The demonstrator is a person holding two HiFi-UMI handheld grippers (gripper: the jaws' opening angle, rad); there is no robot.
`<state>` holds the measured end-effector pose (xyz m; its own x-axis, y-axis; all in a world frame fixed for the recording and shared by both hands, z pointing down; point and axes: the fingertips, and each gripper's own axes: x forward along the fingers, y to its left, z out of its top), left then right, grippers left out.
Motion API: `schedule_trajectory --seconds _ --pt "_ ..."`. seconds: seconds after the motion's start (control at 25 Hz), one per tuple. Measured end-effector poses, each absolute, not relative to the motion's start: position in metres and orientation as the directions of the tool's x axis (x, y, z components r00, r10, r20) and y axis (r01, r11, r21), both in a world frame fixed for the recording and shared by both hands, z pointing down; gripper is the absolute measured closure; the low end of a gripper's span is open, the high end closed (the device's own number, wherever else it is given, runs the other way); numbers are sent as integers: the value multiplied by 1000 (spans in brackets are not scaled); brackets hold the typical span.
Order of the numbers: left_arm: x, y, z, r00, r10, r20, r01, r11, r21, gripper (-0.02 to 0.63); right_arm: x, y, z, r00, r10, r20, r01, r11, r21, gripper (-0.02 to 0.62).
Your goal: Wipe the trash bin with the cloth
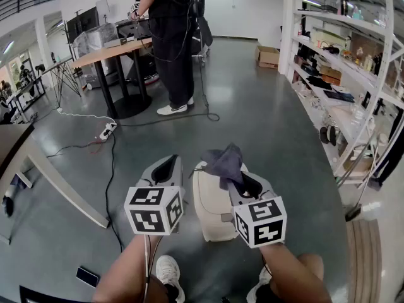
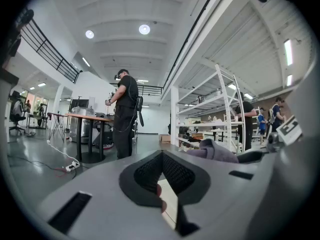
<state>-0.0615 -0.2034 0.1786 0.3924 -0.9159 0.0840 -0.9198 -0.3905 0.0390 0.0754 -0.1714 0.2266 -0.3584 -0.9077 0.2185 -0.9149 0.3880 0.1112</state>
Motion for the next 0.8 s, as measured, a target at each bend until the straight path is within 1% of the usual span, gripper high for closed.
schedule_trajectory --seconds 0.12,0.2,0.36,0.52,0.68,0.8 --pt "-72 -237 189 408 -907 104 -911 -397 114 607 69 -212 241 -371 -880 297 -909 410 79 492" --pt "-76 -259 195 419 -901 109 -905 -405 133 607 65 -240 251 -376 -862 341 -909 415 47 492" --pt "-84 -292 209 416 -899 137 -908 -403 116 607 53 -292 277 -367 -830 421 -913 408 9 492" --pt "-88 -307 227 405 -894 191 -914 -389 114 607 44 -328 314 -357 -778 516 -910 415 -3 492" --pt "-89 -309 238 403 -885 231 -915 -396 79 607 34 -347 341 -366 -722 588 -900 435 -28 492" --pt "-93 -310 239 404 -886 227 -915 -391 99 607 27 -353 358 -352 -679 645 -889 458 -3 492"
